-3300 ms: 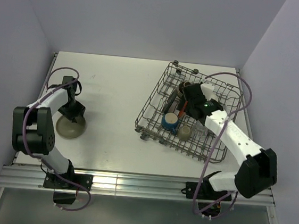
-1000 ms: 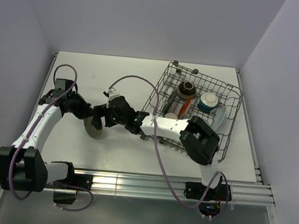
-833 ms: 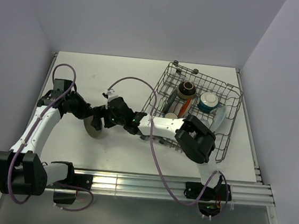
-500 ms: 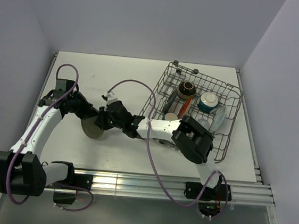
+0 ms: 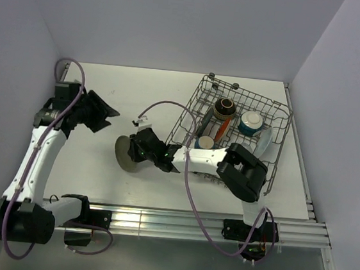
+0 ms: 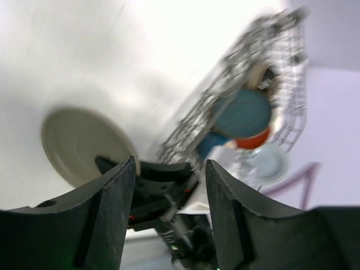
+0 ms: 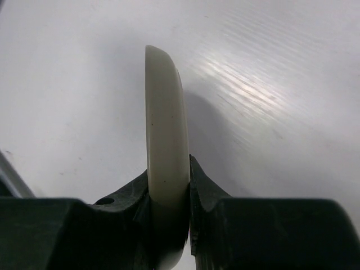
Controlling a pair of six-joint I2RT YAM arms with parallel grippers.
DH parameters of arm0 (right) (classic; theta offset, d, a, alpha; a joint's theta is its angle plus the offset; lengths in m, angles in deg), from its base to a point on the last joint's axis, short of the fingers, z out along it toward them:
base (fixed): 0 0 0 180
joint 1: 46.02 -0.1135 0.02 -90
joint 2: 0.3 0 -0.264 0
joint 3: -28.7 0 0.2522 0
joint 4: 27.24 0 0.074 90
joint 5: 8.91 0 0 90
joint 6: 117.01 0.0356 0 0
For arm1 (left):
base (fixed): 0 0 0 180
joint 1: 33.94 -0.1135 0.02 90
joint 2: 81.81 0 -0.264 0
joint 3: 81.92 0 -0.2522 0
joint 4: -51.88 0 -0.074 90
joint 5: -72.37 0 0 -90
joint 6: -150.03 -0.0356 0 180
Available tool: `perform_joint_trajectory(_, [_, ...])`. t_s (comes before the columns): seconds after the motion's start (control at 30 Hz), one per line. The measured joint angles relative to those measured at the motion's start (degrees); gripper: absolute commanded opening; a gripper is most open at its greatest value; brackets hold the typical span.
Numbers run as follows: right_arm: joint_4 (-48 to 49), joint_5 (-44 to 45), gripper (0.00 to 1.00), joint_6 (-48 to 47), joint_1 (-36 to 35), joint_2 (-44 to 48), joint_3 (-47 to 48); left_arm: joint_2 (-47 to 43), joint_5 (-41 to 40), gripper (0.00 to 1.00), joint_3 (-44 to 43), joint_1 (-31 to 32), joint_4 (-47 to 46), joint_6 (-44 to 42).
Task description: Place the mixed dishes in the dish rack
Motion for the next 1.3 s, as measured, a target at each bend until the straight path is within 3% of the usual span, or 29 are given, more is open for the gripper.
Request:
perform_joint_trajectory(0.1, [-4.81,3.43,0.0,-0.55,0.0,4.07,-1.4,-4.35,-3.52,0.64,-6.6,0.0,0.85,-0.59])
perform_joint_trajectory(0.13, [-6.29,4.46,0.0,-0.74,0.02,5.55,-1.6,-5.73,-4.76,0.74,-8.5,0.0,1.14,-0.9])
perform_joint_trajectory(0.3, [-12.5,10.4,0.0,-2.08,0.68,15.3,-2.01,-13.09,-10.29,0.77,-14.34,-0.02,0.94,-1.77])
perform_joint_trajectory(0.47, [-19.45,16.81,0.0,-1.99,4.9,29.0,-1.97,-15.37,-11.37,0.76,-12.7,-0.02,0.52,-2.54])
perform_joint_trajectory(0.73, [-35.47,30.45,0.0,0.55,18.43,45.24,-0.87,-9.55,-6.97,0.74,-1.73,-0.04,-0.94,-2.95])
perform_joint_trajectory(0.97, [-45.9,34.71,0.0,1.03,28.48,46.25,-0.85,-9.57,-4.26,0.73,1.05,-0.04,-3.13,-3.02])
perform_joint_trajectory(1.3, [-51.52,35.01,0.0,1.2,35.78,38.36,0.83,-9.35,-3.23,0.72,2.99,-0.04,-4.92,-4.39])
